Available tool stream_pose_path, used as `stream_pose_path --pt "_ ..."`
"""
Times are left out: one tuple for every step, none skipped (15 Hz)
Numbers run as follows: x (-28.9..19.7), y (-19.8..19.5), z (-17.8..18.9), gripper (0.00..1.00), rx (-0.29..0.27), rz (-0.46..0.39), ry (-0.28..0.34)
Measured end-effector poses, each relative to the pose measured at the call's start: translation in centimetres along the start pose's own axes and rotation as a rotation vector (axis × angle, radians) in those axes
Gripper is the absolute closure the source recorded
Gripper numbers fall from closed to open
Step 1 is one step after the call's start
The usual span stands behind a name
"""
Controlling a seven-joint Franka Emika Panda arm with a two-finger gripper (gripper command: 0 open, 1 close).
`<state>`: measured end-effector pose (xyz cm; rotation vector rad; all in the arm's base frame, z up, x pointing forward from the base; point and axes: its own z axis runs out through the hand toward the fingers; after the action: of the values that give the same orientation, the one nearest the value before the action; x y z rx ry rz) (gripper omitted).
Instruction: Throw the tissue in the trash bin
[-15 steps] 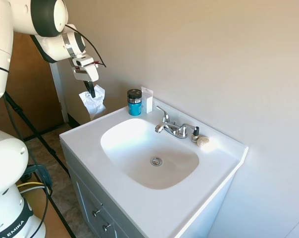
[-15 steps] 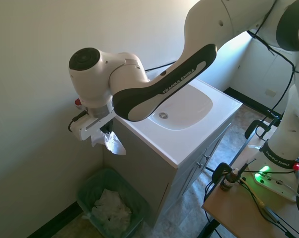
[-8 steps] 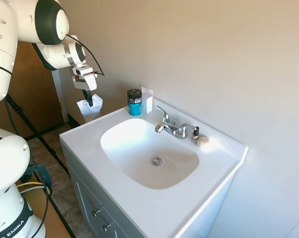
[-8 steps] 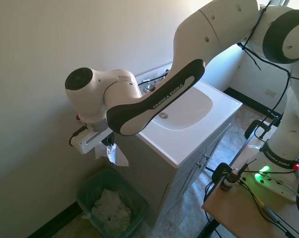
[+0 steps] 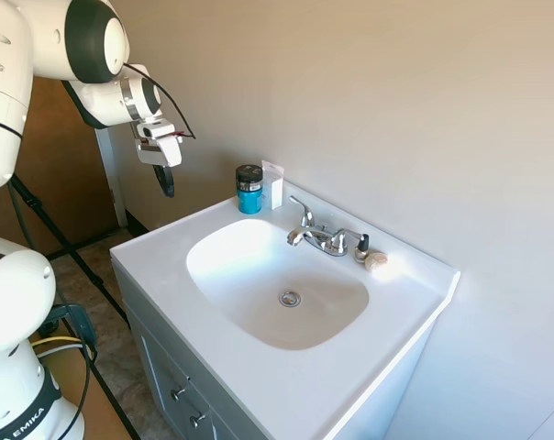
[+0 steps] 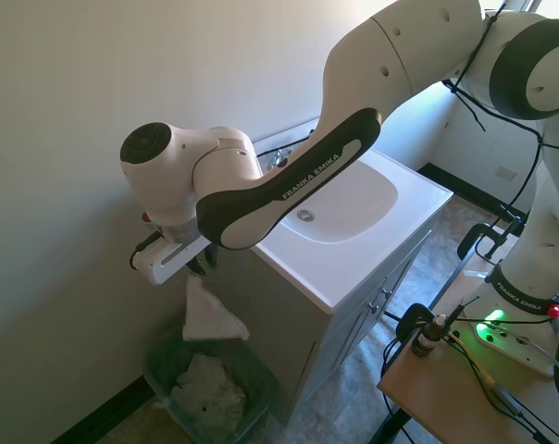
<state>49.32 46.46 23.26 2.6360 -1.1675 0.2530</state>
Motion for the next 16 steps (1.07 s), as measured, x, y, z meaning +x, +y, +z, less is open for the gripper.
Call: stream_pose_path --pt "-0.1 0.0 0.0 0.0 -0.001 -0.002 0.001" --pt "-0.1 0.0 -0.1 0.0 -0.002 -0.004 0.001" --pt "-0.2 0.0 -0.1 0.0 -0.003 -0.005 0.002" --pt "-0.2 0.0 -0.4 0.0 -0.002 -0.008 0.005" --pt "-0.3 -0.1 -0.8 0.0 0.002 -0.011 0.01" --pt "-0.3 -0.1 -1.6 0.0 0.01 -0.011 0.017" --pt "-0.1 0.0 -2.6 0.0 0.021 -0.009 0.024" --pt "0.4 0.2 -3.9 0.0 0.033 -0.002 0.031" --pt "1.2 0.4 -5.2 0.0 0.044 0.01 0.039" --pt "2.4 0.7 -6.7 0.0 0.053 0.027 0.051" --pt "3.7 1.3 -8.0 0.0 0.058 0.043 0.062" --pt "4.9 2.1 -9.2 0.0 0.065 0.057 0.072" --pt "6.4 3.1 -10.2 0.0 0.069 0.069 0.078" --pt "8.0 4.3 -10.9 0.0 0.07 0.076 0.082" --pt "9.7 5.6 -11.4 0.0 0.072 0.077 0.085" --pt "11.5 7.1 -11.8 0.0 0.074 0.076 0.088"
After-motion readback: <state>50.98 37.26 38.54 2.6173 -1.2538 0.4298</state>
